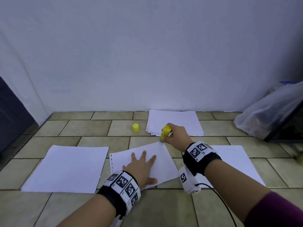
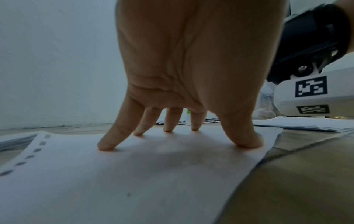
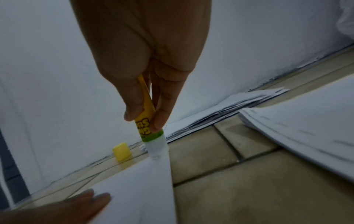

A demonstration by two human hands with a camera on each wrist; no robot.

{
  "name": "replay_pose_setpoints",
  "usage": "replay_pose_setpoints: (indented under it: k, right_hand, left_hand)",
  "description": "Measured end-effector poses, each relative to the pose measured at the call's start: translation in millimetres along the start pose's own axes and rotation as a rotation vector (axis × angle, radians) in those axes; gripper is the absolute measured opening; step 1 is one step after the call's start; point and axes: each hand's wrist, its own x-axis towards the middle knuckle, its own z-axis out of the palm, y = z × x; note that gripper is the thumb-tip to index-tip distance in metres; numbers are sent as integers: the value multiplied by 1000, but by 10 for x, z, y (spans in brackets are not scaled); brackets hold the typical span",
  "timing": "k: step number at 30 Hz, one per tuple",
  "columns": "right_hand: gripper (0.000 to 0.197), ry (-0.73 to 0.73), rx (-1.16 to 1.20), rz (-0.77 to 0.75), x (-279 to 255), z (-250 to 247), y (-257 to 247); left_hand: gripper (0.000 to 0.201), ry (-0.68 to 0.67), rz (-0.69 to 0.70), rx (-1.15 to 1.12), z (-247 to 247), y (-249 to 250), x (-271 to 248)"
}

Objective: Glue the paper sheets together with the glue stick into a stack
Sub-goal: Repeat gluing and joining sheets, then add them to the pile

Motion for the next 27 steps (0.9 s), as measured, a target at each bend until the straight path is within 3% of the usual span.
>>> replay_pose_setpoints:
  k: [8,19,21,25,27]
  right_hand:
    - [24,-163,-139,-106,-317,-106,67]
    - [23,-376,-215,-121,-731,-354,89]
    - [20,-406,-101,-68,-687,-441,85]
    - [8,-367,384,165,-594,-610,67]
    - [2,-389,535,239,-559,-646,70]
  left_hand:
    - [88,28,18,-34,-2,2,-12]
    - [64,44,69,29,-96,-41,11]
    - [60,27,80,55,-140,-68,-14]
    - [52,24,84,164,-164,-97,-83]
    - [57,26,89,220,-146,-107,-107]
